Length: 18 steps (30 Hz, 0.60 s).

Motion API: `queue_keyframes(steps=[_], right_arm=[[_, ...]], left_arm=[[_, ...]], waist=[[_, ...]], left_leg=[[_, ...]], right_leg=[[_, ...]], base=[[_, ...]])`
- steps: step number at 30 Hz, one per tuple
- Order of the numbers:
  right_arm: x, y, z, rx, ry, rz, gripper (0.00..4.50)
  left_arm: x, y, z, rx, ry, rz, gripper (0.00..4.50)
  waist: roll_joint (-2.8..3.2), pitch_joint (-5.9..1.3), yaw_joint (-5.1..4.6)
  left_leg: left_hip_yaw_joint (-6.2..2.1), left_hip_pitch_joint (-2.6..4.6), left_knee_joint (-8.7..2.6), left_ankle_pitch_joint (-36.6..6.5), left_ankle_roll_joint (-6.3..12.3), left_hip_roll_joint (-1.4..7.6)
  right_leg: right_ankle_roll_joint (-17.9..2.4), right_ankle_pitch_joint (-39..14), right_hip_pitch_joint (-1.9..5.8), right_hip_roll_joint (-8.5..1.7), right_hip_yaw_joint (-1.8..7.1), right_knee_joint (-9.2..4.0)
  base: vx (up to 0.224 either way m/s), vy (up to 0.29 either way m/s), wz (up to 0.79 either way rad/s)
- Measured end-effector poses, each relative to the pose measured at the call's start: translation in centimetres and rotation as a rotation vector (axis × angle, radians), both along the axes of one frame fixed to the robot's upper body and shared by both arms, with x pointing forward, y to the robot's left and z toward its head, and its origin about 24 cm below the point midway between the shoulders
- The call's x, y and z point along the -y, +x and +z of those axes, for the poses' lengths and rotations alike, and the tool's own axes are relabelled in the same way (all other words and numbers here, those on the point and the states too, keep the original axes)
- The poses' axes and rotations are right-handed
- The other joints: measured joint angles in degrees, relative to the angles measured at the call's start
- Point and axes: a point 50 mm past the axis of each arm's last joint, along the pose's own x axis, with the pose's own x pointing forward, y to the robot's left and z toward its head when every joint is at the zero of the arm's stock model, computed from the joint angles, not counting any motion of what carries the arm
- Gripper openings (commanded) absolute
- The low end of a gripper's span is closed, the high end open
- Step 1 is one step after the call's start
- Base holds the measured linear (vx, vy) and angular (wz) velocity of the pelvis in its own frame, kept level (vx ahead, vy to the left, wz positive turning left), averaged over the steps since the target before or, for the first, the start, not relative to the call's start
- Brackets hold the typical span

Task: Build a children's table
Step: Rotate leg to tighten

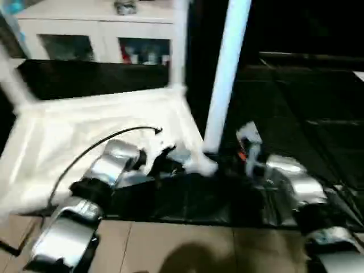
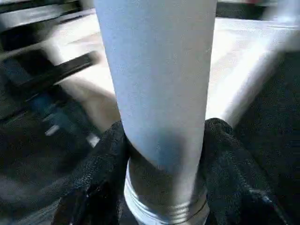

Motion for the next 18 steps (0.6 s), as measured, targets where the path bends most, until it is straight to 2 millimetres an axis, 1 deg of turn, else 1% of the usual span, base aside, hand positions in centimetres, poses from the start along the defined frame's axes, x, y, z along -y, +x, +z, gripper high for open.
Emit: queue_keyframes(steps=[2,5,9,10,11,13,15,16,18], right_arm=[[-1.0,1.0,0.1,-0.008,0.002,-0.111,1.94],[-1.9,1.8,0.3,-0.012,-0.007,-0.207,1.94],[-2.2,2.1,0.4,-0.017,0.012,-0.268,1.94],[-2.3,2.1,0.4,-0.017,0.016,-0.275,2.29],[-2.3,2.1,0.3,-0.016,0.017,-0.276,2.29],[-2.3,2.0,0.3,-0.016,0.020,-0.276,2.66],[-2.2,1.8,0.2,-0.011,0.045,-0.264,2.74],[-1.8,1.6,0.1,-0.011,0.060,-0.250,2.84],[-0.9,1.0,-0.4,-0.024,0.073,-0.202,3.07]], left_arm=[[0.4,0.6,0.0,0.010,-0.001,0.087,0.00],[1.0,1.1,0.1,0.019,-0.007,0.161,0.00],[1.4,1.4,0.2,0.032,-0.007,0.190,0.00],[1.4,1.4,0.2,0.033,-0.006,0.192,0.00],[1.4,1.4,0.2,0.034,-0.006,0.192,0.00],[1.4,1.4,0.2,0.036,-0.004,0.192,0.00],[1.1,1.4,0.2,0.044,0.004,0.190,0.00],[1.0,1.4,0.2,0.050,0.006,0.178,0.00],[0.6,1.3,0.2,0.059,0.012,0.161,0.00]], waist=[[0.01,0.00,-0.17],[0.01,0.00,-0.17],[0.01,0.00,-0.05],[0.01,0.00,-0.06],[0.01,0.00,-0.06],[0.01,0.00,-0.07],[-0.01,0.01,-0.02],[-0.01,0.01,0.07],[-0.02,0.01,-0.08]], left_leg=[[0.00,0.03,-0.07,0.1,-0.02,0.00],[-0.01,-0.01,-0.11,0.1,0.14,0.00],[-0.01,0.00,-0.11,0.1,0.31,0.00],[-0.01,0.00,-0.11,0.1,0.32,0.00],[-0.01,0.01,-0.11,0.1,0.33,0.00],[-0.01,0.02,-0.11,0.1,0.32,0.00],[-0.01,0.02,-0.12,0.1,0.32,0.00],[-0.01,0.02,-0.13,0.1,0.32,0.00],[0.00,-0.07,-0.19,0.1,0.34,0.00]], right_leg=[[0.0,0.0,0.00,0.02,0.00,0.00],[-0.1,0.0,-0.02,0.03,-0.01,-0.14],[-0.1,0.0,-0.02,0.02,-0.01,-0.29],[-0.1,0.0,-0.02,0.03,-0.01,-0.29],[-0.1,0.0,-0.02,0.02,-0.01,-0.31],[-0.1,0.0,-0.02,0.02,-0.02,-0.31],[-0.1,0.0,-0.02,0.02,-0.02,-0.32],[-0.1,0.0,-0.02,0.02,-0.03,-0.36],[-0.1,0.0,-0.02,0.02,-0.03,-0.43]], base=[[0.000,0.000,0.00],[0.000,0.000,0.00],[0.000,0.000,0.00],[0.000,0.000,0.00],[0.000,0.000,0.00],[0.000,0.000,0.00],[0.000,0.000,0.00],[0.000,0.000,0.00],[0.000,0.000,0.00]])
